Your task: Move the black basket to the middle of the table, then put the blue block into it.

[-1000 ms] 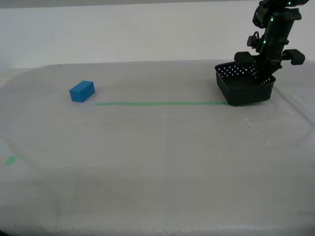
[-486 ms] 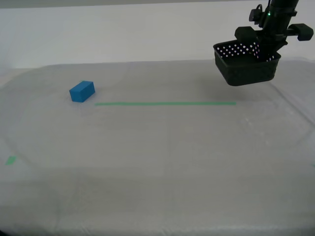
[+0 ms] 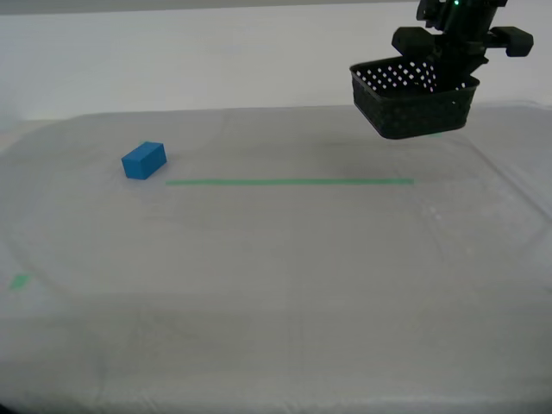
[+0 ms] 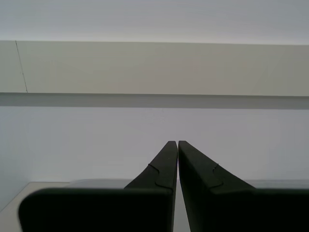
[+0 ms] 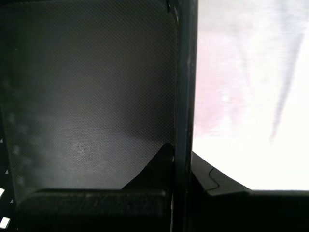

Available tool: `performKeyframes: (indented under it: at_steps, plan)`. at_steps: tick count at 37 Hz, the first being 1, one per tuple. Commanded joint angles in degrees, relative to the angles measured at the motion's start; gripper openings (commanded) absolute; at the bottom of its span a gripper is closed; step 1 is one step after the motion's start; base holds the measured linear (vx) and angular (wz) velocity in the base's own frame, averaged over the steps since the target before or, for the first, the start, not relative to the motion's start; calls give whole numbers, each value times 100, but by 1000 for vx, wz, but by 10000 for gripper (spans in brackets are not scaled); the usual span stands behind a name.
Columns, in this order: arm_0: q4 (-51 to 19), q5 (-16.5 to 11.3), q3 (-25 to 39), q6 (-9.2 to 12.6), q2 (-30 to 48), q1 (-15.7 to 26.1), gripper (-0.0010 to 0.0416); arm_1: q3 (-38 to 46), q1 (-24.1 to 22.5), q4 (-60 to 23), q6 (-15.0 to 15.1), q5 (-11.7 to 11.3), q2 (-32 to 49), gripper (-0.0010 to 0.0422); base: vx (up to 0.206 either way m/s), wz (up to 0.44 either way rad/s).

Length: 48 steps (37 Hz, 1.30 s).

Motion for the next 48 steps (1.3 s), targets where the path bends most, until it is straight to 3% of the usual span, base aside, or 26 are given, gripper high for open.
performKeyframes:
  at_steps: [1,6,13,22,35,40,48]
  plan:
    - [2,-269,7,225,-79,136,-1,4,0,33,11,-2,-2,0,0,0]
    - [50,-485,7,496,-109,354,-1,4,0,33,11,-2,-2,0,0,0]
    - [203,-490,7,997,-107,835,-1,4,-2,33,9,-2,-2,0,0,0]
    - [588,-208,7,1853,-109,1532,-1,4,-2,33,9,-2,-2,0,0,0]
    - [651,131,7,2586,-107,2245,-1,4,-2,33,9,-2,-2,0,0,0]
    - [647,101,7,2911,-44,2433,-1,7,-2,33,9,-2,-2,0,0,0]
    - [662,129,7,3230,142,2647,-1,0,-2,35,9,-2,-2,0,0,0]
